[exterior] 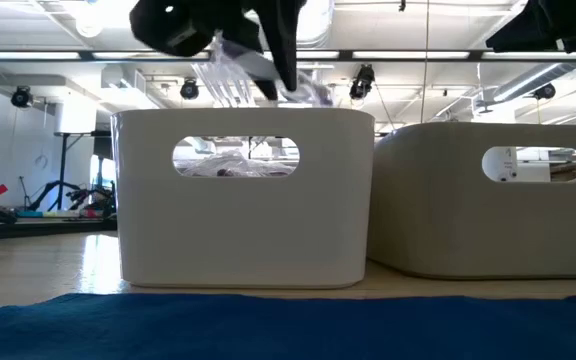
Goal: Pick & Place Toothbrushes
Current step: Put the violet toothbrush into the white bin
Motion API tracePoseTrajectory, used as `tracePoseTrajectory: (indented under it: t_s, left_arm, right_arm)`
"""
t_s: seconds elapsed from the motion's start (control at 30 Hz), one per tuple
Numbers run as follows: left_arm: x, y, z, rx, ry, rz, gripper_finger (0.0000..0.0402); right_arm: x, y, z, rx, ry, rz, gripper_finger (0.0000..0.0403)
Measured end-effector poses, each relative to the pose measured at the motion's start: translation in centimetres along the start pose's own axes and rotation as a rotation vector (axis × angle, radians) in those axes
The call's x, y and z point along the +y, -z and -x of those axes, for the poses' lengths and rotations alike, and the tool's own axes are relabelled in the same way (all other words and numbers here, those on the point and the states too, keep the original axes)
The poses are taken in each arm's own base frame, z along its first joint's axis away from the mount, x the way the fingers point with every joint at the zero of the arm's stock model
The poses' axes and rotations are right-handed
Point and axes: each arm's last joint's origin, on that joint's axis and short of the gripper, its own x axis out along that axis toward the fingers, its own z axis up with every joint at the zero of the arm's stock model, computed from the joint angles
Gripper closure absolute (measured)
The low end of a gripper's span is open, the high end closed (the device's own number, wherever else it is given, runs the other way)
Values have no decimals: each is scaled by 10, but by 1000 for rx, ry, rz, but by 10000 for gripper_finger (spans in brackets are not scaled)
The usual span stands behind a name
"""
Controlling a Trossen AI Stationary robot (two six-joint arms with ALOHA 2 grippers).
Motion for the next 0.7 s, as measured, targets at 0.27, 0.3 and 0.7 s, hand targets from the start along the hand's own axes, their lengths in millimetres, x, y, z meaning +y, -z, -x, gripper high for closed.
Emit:
tracePoseTrajectory:
  t_s: [0.27, 0.3, 0.7]
  left_arm:
    - [11, 8, -23, 42, -43, -13, 342]
    - [13, 9, -24, 43, -52, -15, 342]
    - [21, 25, -39, 54, -67, -48, 341]
  right_arm:
    - [1, 2, 0, 2, 1, -15, 216]
    - [1, 2, 0, 2, 1, -14, 214]
    - [1, 3, -1, 3, 0, -13, 232]
